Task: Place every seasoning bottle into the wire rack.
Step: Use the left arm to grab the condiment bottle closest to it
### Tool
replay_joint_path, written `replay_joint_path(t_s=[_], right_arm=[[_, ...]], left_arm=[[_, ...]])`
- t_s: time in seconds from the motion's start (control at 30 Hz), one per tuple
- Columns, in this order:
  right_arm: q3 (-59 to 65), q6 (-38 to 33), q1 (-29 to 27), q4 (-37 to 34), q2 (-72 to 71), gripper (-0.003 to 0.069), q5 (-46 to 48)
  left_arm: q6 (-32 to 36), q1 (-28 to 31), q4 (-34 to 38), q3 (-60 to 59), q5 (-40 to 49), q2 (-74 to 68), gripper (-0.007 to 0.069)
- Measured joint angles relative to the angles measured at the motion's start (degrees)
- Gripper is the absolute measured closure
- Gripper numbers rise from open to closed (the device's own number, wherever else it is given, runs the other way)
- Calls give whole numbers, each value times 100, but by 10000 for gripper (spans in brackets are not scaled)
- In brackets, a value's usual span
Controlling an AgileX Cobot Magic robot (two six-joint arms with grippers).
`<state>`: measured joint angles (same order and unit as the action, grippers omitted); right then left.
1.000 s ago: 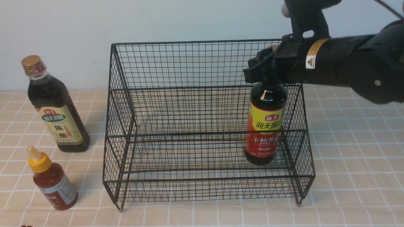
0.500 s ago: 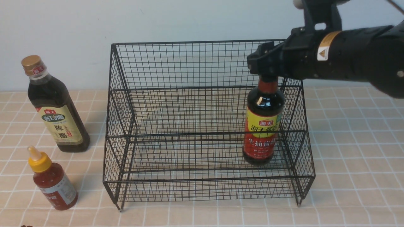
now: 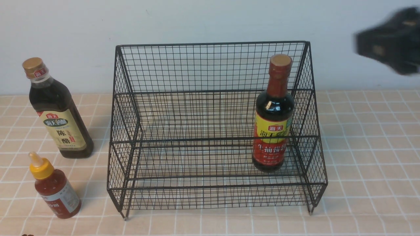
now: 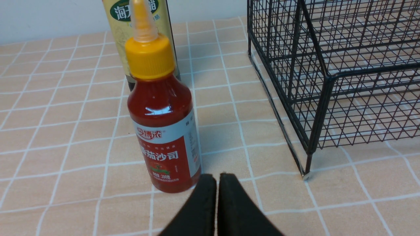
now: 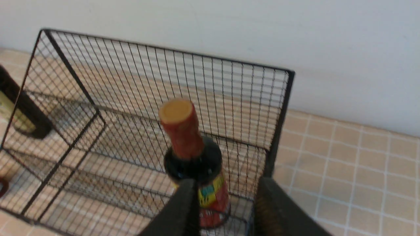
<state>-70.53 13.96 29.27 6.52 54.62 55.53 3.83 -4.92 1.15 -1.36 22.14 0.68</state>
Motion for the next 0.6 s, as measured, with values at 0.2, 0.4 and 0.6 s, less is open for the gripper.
replay_joint_path(t_s=[0.2,0.4,0.6], right_arm=[[509,-41,0,-346,-1663,664,312],[1770,149,0,-436,-3041,671,-986],[2616,139,0,-853,-3725,672,-1794]], left_arm=[[0,0,0,0,0,0,631],[0,0,0,0,0,0,631],[0,0,0,0,0,0,631]])
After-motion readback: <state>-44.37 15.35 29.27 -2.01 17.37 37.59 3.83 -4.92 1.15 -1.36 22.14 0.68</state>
